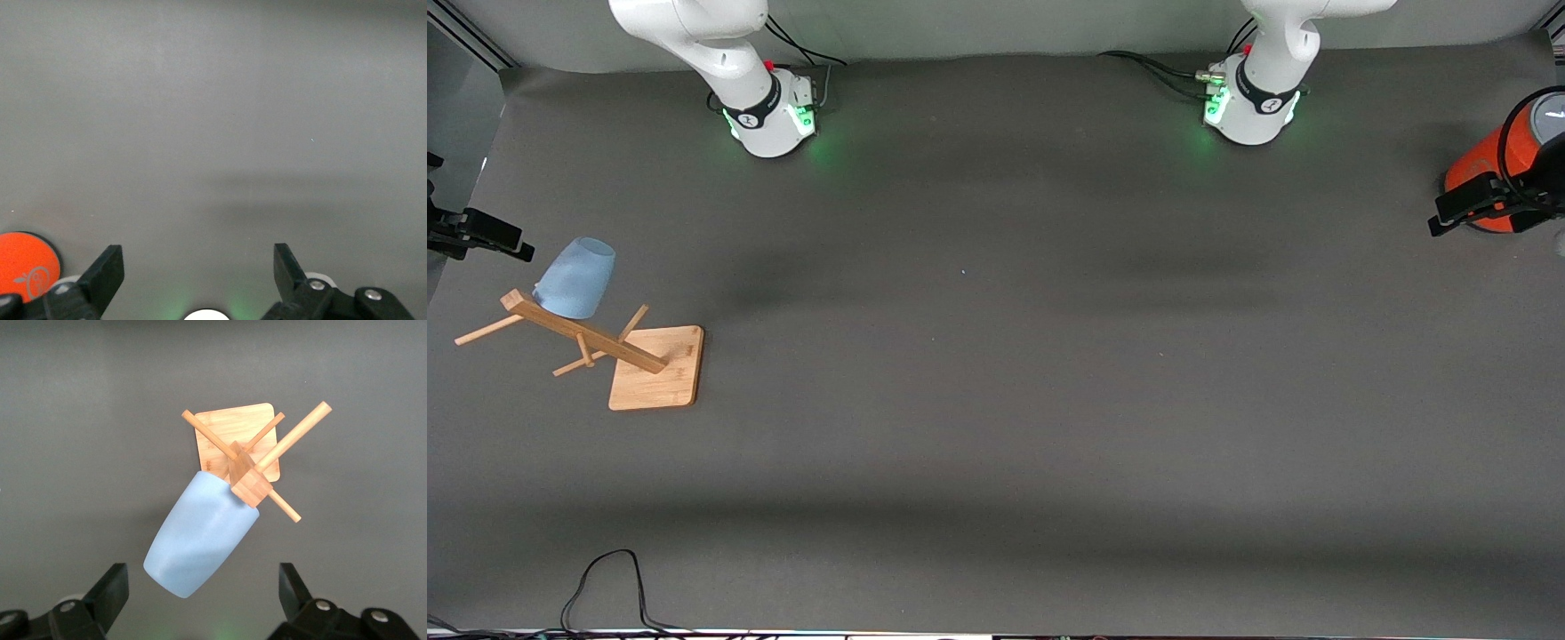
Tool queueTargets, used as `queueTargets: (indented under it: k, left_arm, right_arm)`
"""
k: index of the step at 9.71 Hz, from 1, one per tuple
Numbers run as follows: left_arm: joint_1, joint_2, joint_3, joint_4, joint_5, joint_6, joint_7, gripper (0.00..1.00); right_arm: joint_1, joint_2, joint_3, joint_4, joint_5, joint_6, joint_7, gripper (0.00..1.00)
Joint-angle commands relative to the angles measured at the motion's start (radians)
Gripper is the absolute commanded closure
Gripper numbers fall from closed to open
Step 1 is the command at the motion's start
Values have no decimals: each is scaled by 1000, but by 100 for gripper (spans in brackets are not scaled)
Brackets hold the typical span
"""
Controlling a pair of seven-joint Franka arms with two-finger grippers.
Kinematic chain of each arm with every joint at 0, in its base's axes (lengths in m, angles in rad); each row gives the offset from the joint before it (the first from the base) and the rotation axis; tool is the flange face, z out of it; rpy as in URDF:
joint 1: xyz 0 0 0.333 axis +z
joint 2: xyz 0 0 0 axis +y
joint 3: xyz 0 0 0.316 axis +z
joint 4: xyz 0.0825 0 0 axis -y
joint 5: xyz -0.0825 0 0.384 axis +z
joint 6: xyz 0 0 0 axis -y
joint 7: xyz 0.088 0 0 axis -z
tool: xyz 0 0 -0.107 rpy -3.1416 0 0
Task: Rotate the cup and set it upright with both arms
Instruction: 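Lift the blue cup off the peg and pull it away with the right gripper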
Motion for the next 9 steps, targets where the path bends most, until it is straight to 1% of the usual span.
queueTargets:
  k: [1, 3, 4, 6, 9]
  left_arm:
    - [-7, -5, 1, -2, 2, -7, -13, 0]
    - [-4, -5, 1, -3, 3, -4, -8, 0]
    - [-3, -5, 1, -3, 3, -6, -8, 0]
    - [2, -5, 3, -5, 3, -9, -4, 0]
    - [2, -5, 3, -10, 3, -4, -7, 0]
  right_arm:
    - [0, -13, 0, -15, 8, 24, 218, 0]
    - [5, -10, 3, -18, 8, 25, 526, 0]
    - [5, -9, 3, -21, 8, 27, 638, 0]
    - [5, -7, 3, -38, 8, 30, 764, 0]
    - [3, -23, 1, -165, 8, 126, 767, 0]
